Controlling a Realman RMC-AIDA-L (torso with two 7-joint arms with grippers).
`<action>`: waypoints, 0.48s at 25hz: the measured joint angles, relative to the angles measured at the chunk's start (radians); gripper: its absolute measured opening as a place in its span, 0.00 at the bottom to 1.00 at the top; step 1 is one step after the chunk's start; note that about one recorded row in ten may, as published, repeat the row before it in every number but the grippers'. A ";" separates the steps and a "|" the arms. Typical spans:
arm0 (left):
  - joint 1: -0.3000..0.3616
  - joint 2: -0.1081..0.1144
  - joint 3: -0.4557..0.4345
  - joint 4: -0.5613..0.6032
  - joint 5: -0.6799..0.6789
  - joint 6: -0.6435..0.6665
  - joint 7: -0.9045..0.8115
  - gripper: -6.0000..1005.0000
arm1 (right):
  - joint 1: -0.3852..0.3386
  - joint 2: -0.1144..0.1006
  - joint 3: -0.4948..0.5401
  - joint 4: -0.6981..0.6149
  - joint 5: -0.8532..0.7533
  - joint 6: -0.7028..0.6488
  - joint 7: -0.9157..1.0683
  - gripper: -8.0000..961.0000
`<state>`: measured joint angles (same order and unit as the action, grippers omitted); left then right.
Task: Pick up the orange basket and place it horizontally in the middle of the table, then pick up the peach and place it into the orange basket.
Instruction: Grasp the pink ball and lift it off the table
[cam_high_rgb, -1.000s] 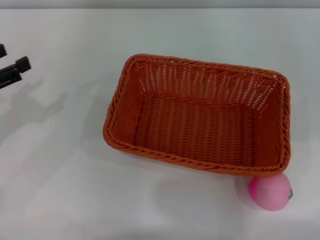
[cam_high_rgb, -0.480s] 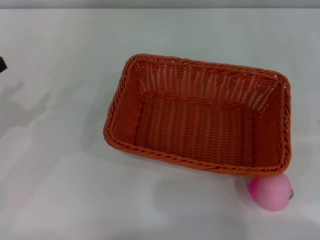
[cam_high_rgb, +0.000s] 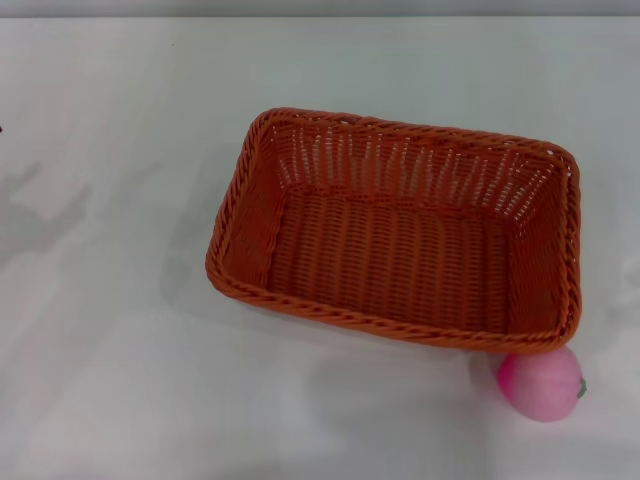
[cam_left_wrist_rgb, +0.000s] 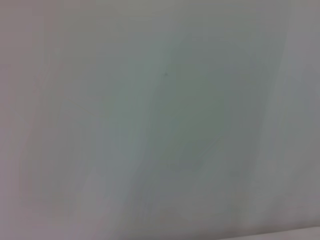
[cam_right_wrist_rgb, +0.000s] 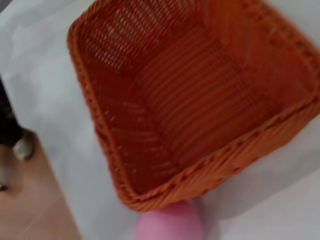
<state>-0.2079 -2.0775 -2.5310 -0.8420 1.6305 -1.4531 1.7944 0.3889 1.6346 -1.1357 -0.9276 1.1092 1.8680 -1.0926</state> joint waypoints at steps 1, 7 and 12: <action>-0.001 0.001 0.000 0.000 0.000 0.003 0.003 0.81 | 0.009 0.003 -0.018 0.018 0.000 0.002 0.004 0.88; -0.004 0.000 0.000 0.013 -0.002 0.020 0.031 0.81 | 0.052 0.023 -0.079 0.108 0.000 0.004 0.027 0.88; -0.003 0.000 0.000 0.016 -0.003 0.022 0.053 0.81 | 0.063 0.055 -0.090 0.136 -0.013 0.004 0.041 0.88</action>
<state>-0.2109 -2.0776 -2.5311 -0.8259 1.6272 -1.4311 1.8474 0.4522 1.6892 -1.2257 -0.7916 1.0964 1.8723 -1.0519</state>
